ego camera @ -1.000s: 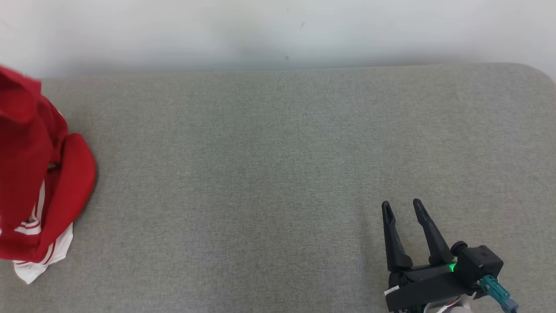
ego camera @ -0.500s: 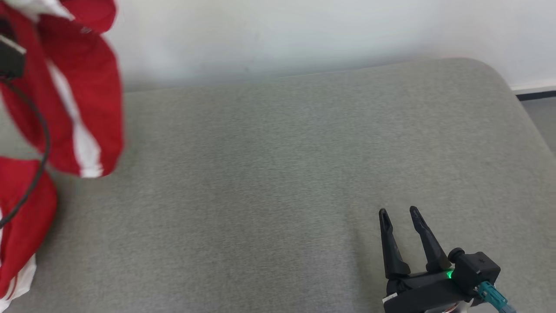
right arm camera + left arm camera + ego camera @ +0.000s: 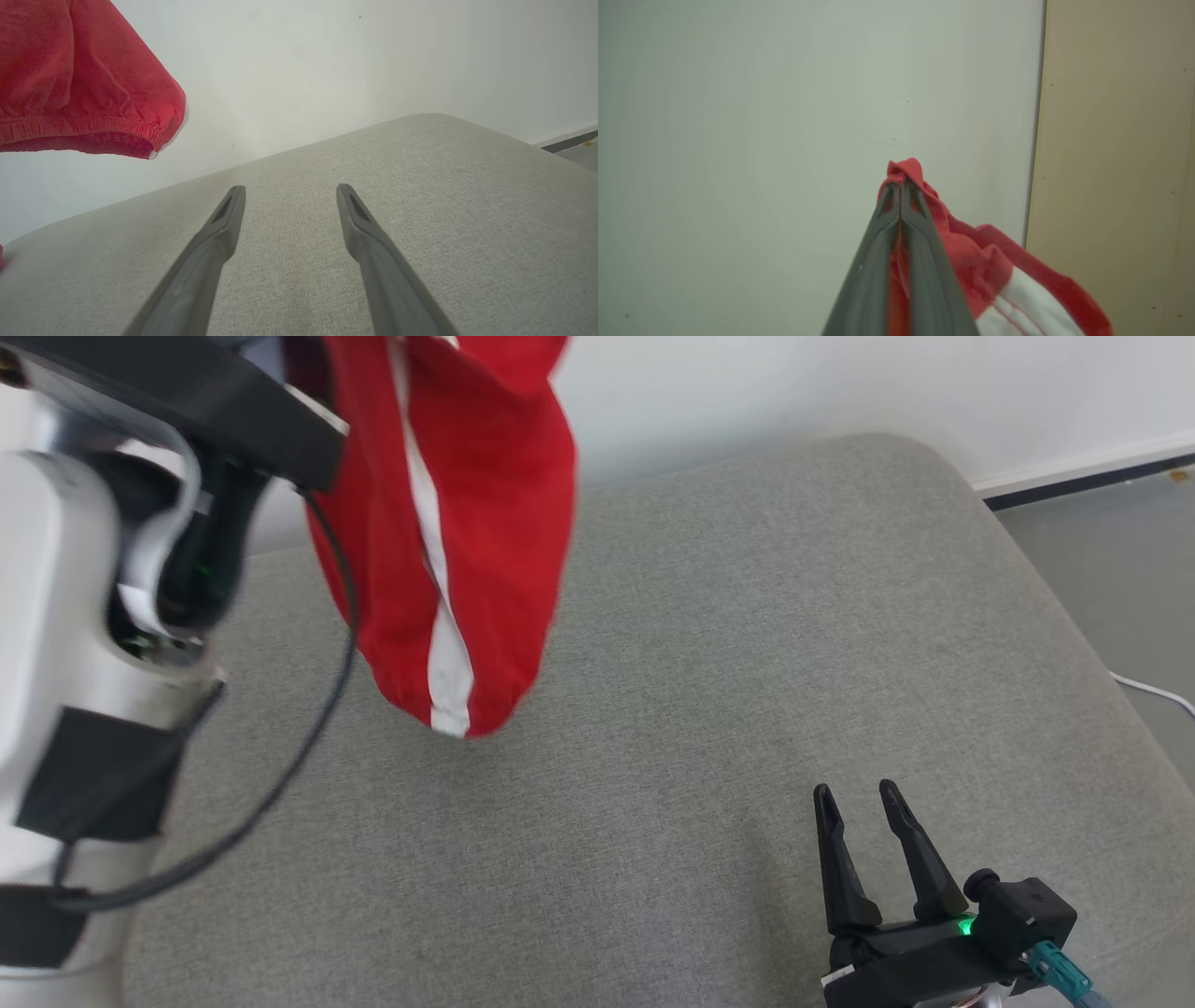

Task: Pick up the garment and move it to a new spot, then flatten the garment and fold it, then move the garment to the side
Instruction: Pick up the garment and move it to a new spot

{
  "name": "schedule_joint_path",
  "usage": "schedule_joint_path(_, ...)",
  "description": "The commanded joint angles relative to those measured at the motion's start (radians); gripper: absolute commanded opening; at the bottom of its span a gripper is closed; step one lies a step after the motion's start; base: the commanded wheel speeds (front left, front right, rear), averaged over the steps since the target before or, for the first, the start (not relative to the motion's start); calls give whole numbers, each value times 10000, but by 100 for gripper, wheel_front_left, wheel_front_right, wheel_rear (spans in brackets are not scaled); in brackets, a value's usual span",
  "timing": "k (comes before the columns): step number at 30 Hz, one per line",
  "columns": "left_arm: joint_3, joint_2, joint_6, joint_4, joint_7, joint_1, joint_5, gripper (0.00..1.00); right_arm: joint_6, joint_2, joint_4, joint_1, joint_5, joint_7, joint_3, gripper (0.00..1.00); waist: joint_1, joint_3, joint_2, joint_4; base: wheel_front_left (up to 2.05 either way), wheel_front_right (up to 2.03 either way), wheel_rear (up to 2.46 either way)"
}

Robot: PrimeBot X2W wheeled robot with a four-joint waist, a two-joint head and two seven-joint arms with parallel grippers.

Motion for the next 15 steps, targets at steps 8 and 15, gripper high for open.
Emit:
schedule_joint_path(8,-750,-949,246,-538,-339,1655,-272,0,-21,2,-27,42,22,-13,-151,100,0,250,-1,68,0,0,0)
schedule_joint_path(15,-914,-898,376,401,-1006,3304,-245,0,-21,0,25,-175,15,-13,-133,100,0,419,-1,204,0,0,0)
